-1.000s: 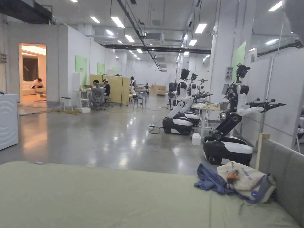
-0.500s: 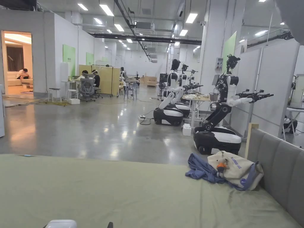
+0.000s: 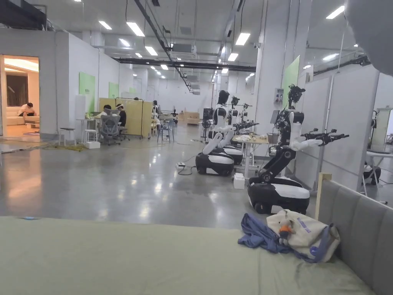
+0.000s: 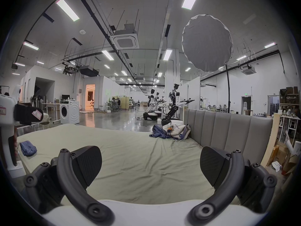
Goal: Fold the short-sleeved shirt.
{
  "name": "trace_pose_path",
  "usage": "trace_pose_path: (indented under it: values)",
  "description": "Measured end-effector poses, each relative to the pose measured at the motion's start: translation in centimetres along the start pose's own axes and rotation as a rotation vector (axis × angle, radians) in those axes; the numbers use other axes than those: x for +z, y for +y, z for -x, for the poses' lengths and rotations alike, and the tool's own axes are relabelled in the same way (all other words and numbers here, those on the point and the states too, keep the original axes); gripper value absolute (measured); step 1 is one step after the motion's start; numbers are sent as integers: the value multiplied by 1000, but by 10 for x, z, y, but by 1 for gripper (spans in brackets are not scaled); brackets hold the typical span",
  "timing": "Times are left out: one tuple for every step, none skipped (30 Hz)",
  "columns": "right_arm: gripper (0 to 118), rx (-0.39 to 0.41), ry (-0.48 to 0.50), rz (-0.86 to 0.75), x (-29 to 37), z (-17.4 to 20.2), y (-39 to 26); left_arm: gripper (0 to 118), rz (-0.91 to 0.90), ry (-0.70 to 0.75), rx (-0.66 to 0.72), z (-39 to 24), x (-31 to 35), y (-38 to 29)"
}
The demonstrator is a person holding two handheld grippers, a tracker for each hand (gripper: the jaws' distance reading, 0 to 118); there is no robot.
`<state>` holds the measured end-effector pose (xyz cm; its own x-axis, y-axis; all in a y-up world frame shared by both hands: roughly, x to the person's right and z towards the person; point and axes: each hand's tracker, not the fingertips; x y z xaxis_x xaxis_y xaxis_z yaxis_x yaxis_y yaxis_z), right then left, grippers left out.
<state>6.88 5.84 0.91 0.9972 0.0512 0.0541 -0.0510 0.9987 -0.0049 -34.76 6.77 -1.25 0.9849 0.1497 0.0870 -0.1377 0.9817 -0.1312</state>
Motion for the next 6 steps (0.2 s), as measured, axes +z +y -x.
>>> trace_pose_path:
  values:
    - [118,1,3,2,0,0,-1,118,1,29,17,-3,2,2]
    - [118,2,3,2,0,1,-1,118,18,143,-14,-14,11,6]
    - [118,0,2,2,0,1,-1,118,-20,215,-68,-23,16,4]
    - [118,-4,2,2,0,1,-1,118,-57,257,-110,-28,18,3]
    - [118,-7,1,1,-1,2,-1,118,-82,291,-143,-33,18,1]
    - [118,-12,1,1,-2,2,-1,118,-131,334,-213,-38,17,-3]
